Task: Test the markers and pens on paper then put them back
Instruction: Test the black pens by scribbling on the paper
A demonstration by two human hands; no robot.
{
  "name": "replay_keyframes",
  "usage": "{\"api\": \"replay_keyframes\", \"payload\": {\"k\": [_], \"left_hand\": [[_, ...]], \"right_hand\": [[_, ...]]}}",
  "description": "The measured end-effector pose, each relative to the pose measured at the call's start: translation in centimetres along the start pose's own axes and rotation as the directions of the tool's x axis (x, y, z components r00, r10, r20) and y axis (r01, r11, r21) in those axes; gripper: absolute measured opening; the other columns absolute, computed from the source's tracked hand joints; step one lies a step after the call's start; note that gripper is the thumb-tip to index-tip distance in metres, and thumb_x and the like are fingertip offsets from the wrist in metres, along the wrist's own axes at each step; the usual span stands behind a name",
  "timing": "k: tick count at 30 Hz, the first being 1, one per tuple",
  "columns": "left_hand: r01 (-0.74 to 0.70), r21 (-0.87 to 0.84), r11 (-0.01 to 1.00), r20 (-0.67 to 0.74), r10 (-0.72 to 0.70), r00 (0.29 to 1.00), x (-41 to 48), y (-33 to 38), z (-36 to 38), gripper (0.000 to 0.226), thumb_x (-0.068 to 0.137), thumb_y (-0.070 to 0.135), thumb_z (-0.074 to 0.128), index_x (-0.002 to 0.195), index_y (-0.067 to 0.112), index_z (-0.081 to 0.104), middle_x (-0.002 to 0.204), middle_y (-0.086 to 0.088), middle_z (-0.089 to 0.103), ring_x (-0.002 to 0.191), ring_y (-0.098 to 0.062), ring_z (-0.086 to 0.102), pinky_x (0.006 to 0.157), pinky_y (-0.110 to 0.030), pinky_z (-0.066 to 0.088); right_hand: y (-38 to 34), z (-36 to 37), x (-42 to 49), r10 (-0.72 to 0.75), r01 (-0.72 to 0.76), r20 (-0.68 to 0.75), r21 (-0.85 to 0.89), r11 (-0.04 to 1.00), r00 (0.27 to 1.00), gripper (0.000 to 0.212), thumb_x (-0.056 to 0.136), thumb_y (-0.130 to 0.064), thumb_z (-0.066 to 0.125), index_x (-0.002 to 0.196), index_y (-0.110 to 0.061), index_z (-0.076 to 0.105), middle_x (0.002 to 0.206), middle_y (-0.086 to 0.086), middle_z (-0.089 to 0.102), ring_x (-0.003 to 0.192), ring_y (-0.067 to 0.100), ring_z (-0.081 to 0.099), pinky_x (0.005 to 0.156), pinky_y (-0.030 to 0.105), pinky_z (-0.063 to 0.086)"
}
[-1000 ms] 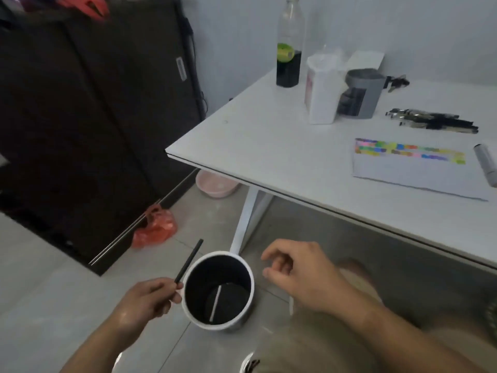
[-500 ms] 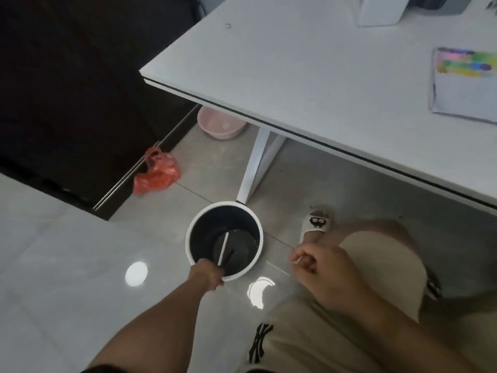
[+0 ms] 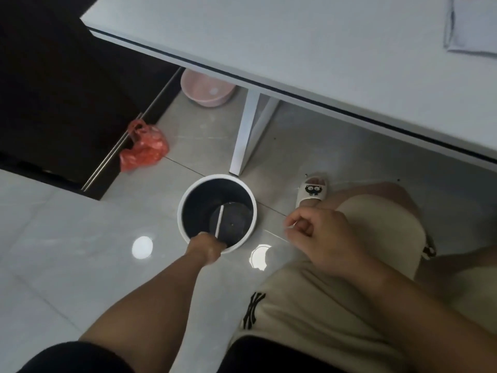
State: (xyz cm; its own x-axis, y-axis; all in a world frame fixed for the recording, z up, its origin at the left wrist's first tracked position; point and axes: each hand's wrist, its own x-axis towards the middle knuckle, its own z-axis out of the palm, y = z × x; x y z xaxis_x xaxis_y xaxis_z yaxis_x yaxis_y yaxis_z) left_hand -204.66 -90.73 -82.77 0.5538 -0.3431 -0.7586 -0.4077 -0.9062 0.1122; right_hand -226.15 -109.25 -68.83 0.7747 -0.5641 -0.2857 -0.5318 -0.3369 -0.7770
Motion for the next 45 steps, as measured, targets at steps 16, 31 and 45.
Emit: {"api": "replay_keyframes", "payload": {"k": [16, 31, 45], "left_hand": [[-0.667, -0.454, 0.591, -0.446, 0.497, 0.744, -19.1, 8.2, -14.1, 0.007, 0.092, 0.020, 0.070, 0.097, 0.021, 0.075, 0.082, -0.003, 0.076, 0.067, -0.009, 0.066, 0.067, -0.025, 0.052], [-0.914, -0.267, 0.305, -0.415, 0.820, 0.395, -20.6, 34.9, -27.0, 0.009, 0.092, 0.027, 0.070, 0.086, 0.026, 0.077, 0.077, 0.001, 0.075, 0.060, -0.010, 0.059, 0.066, -0.035, 0.051], [-0.938, -0.044, 0.344, -0.515, 0.797, 0.316, -13.7, 44.5, -29.2, 0.011, 0.089, 0.037, 0.071, 0.079, 0.034, 0.074, 0.072, 0.021, 0.071, 0.069, -0.003, 0.066, 0.061, -0.019, 0.055]], "right_hand": [[-8.4, -11.3, -7.0, -0.224, 0.231, -0.227, 0.008, 0.973, 0.948, 0.009, 0.085, -0.025, 0.080, 0.084, -0.031, 0.073, 0.077, -0.012, 0.072, 0.063, 0.006, 0.063, 0.062, 0.012, 0.047], [-5.0, -33.6, -3.6, -0.010, -0.101, -0.665, -0.128, 0.987, 0.747, 0.011, 0.088, -0.028, 0.075, 0.079, -0.034, 0.072, 0.071, -0.017, 0.070, 0.069, -0.001, 0.064, 0.058, 0.011, 0.039], [-1.9, -42.5, 10.5, -0.070, -0.310, -0.570, -0.541, 0.782, 0.819, 0.021, 0.092, -0.018, 0.055, 0.107, -0.023, 0.070, 0.101, -0.001, 0.069, 0.094, 0.025, 0.062, 0.084, 0.038, 0.055]]}}
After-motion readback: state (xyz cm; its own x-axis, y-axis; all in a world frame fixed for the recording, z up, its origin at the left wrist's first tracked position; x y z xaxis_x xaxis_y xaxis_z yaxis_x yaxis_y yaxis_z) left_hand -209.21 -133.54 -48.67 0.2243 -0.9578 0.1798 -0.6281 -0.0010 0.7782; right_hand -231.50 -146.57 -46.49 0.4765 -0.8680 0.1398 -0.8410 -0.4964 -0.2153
